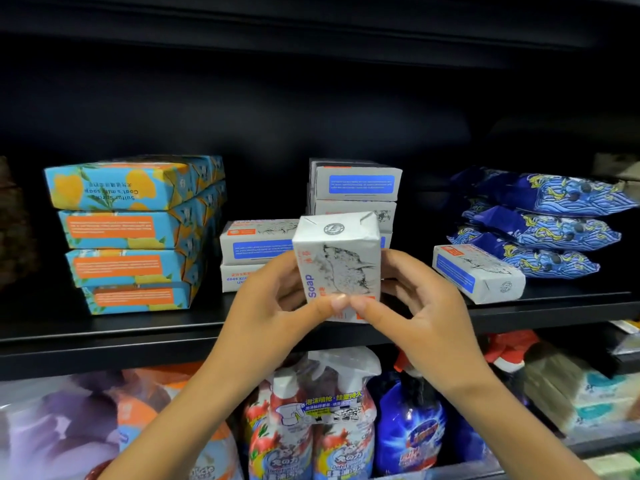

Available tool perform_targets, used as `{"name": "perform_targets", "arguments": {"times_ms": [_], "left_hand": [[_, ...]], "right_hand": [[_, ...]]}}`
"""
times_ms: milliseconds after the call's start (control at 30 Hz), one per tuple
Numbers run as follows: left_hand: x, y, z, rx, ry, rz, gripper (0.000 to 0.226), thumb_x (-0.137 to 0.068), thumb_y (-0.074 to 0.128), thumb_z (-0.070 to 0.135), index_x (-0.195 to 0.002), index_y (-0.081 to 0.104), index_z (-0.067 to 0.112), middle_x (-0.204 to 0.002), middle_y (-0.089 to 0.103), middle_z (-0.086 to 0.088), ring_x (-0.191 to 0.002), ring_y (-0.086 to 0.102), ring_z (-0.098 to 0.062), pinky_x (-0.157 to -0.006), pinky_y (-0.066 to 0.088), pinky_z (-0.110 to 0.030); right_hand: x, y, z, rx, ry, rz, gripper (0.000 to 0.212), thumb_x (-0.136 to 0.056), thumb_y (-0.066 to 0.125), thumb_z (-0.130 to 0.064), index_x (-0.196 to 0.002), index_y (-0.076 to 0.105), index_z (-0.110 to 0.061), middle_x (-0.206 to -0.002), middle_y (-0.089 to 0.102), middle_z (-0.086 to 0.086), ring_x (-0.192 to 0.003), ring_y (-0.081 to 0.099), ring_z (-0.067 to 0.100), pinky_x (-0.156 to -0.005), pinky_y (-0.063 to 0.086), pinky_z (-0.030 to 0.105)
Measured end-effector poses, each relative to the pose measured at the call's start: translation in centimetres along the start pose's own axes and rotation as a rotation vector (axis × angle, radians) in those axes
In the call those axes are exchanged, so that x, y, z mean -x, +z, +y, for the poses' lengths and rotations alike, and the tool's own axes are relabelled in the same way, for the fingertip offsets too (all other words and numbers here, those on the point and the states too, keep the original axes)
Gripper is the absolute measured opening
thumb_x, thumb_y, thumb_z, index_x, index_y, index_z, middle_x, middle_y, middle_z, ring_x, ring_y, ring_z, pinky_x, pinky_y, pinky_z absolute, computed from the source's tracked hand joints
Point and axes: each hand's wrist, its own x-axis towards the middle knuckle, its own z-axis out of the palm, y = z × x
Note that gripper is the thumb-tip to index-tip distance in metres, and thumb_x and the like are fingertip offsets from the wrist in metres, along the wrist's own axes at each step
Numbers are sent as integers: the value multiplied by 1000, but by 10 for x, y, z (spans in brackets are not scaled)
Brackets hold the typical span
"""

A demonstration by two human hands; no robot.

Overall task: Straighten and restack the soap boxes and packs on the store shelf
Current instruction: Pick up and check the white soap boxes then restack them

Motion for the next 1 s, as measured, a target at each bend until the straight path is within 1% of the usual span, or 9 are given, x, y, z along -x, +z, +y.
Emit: {"name": "perform_targets", "arguments": {"times_ms": [100,167,233,300,367,500,667,767,1000], "left_hand": [[-2,-5,4,-4,44,58,46,-69,75,30,-112,61,24,-110,69,10,-103,65,-9,-80,52,-17],[-4,-10,7,-25,76,94,55,-66,77,29,-117,59,16,-111,68,9,-104,65,-10,-80,52,-19],[-5,-13,10,-39,92,108,59,-65,80,27,-118,59,9,-110,68,8,-101,65,-11,-77,54,-21],[-5,-14,11,-26,70,113,54,-63,84,26,-111,64,11,-104,71,6,-96,67,-11,-72,55,-21],[-4,-13,11,-10,41,118,45,-62,77,32,-102,67,15,-98,73,5,-91,69,-11,-70,55,-21],[-3,-13,8,10,4,108,35,-67,80,31,-98,68,19,-95,74,4,-88,69,-11,-68,54,-21],[-2,-14,5,106,-65,145,23,-73,75,32,-93,73,20,-91,74,-3,-86,70,-19,-70,59,-37],[-3,-13,4,156,-95,126,21,-78,64,27,-94,72,18,-91,74,-5,-85,71,-18,-70,59,-32],[-7,-8,2,152,-101,78,30,-84,56,30,-99,67,7,-95,73,-7,-88,70,-16,-73,58,-29]], "right_hand": [[1,-1,-1,98,-33,66,36,-75,72,-34,-110,61,-36,-105,65,-16,-101,61,6,-82,47,14],[2,-1,-1,161,-49,77,37,-76,73,-30,-111,63,-28,-104,64,-14,-102,61,8,-82,47,15],[3,-2,-2,180,-65,72,36,-77,71,-27,-111,63,-27,-104,64,-15,-102,60,7,-80,46,12],[4,-2,-3,176,-73,69,36,-78,70,-27,-113,62,-30,-105,63,-17,-104,59,5,-80,44,10],[5,-1,-4,160,-67,65,36,-79,68,-27,-114,61,-31,-106,63,-17,-105,58,4,-80,44,9],[4,-1,-4,127,-39,46,38,-80,69,-34,-117,60,-28,-109,62,-17,-107,58,3,-81,44,8],[8,-2,-4,11,4,-15,37,-75,69,-36,-111,62,-33,-108,66,-17,-102,62,5,-80,49,15],[11,0,-4,-14,5,-5,32,-73,73,-31,-104,64,-32,-102,68,-15,-96,65,6,-78,50,14],[13,0,-9,1,53,38,33,-62,77,-41,-90,64,-28,-90,71,-13,-85,67,8,-70,51,16]]}}
